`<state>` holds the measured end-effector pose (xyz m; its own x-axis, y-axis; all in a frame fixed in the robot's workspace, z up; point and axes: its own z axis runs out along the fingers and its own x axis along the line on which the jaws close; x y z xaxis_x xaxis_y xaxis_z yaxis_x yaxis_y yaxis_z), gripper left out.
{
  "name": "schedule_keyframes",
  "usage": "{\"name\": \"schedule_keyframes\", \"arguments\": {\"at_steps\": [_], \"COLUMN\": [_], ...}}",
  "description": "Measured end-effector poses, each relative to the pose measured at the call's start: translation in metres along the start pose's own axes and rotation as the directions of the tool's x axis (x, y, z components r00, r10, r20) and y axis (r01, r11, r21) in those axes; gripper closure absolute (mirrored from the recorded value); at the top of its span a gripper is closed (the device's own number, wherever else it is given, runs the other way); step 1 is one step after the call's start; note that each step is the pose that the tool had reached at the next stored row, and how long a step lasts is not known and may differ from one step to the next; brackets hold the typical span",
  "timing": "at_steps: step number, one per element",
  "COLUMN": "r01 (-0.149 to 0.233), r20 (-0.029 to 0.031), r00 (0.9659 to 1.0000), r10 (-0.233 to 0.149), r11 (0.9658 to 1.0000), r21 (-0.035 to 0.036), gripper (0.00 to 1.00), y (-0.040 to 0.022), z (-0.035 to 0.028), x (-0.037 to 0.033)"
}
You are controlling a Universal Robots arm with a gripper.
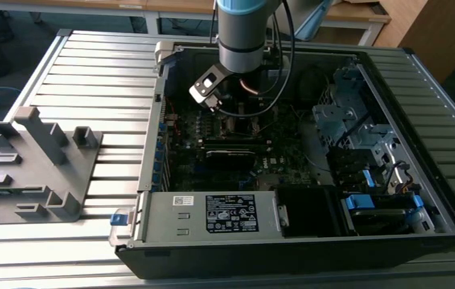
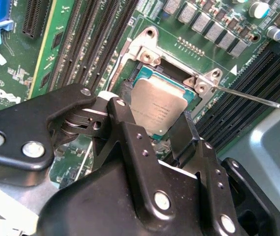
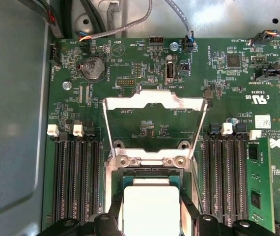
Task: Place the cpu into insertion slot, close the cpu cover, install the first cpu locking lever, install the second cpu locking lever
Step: 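Place the cpu into insertion slot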
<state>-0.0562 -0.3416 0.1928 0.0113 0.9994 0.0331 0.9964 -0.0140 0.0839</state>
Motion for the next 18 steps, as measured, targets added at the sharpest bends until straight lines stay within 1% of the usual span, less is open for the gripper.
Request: {"name": "schedule_keyframes", "arguments": {"at_steps": [10, 14, 18], "r01": [-0.002, -0.002, -0.002], "r20": [0.0001, -0.0001, 0.0], "r00": [1.0, 1.0, 1.0], "r10": [0.002, 0.002, 0.002], "r11": [1.0, 1.0, 1.0], "r21": [-0.0002, -0.0003, -0.0001], "gripper": [0.46, 0.46, 0.46], "y": [0.0007, 0.0008, 0.0011], "z": [0.0006, -0.001, -0.0011], "x": [0.0, 0.0001, 0.0]}}
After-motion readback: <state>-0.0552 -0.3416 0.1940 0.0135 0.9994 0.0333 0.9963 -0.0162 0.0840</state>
